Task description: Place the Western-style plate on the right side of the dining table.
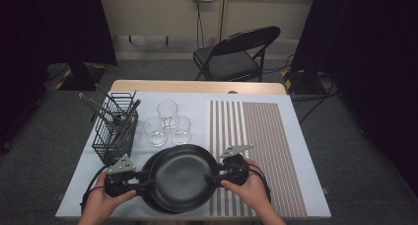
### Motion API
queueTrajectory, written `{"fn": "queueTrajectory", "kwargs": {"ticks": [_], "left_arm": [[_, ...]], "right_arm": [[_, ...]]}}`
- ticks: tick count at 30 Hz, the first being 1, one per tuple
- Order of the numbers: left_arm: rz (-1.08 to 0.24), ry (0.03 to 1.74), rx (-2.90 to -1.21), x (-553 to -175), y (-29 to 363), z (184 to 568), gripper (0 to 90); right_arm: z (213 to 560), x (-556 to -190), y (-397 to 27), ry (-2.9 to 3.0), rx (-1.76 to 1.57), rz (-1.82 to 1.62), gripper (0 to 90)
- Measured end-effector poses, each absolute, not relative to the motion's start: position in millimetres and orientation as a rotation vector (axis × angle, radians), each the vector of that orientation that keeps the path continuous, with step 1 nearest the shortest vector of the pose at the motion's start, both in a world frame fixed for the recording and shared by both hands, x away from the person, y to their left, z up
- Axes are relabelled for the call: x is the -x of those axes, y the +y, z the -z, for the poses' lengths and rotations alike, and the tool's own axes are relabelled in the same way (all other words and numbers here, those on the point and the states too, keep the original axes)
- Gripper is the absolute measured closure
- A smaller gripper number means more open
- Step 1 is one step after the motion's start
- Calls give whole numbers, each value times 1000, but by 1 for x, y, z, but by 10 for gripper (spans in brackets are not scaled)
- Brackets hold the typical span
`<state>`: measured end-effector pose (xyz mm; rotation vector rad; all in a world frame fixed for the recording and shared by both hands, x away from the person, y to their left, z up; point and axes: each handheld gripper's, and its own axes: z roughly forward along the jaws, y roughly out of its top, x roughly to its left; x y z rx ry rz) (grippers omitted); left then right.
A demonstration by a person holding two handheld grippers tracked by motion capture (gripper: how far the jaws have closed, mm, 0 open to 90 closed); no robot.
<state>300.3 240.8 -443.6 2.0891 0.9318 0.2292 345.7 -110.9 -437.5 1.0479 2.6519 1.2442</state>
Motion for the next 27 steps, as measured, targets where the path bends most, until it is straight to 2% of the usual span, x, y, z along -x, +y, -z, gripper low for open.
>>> {"fn": "queueTrajectory", "kwargs": {"ticks": [11,27], "left_arm": [[-178,904,-2057,-301,224,449,566],[-192,891,-2062,-301,217,450,567]], "right_arm": [[434,-349,-116,2625,-1136,-1259,383],[434,-352,-126,2619,-1372,-1321,473]]}}
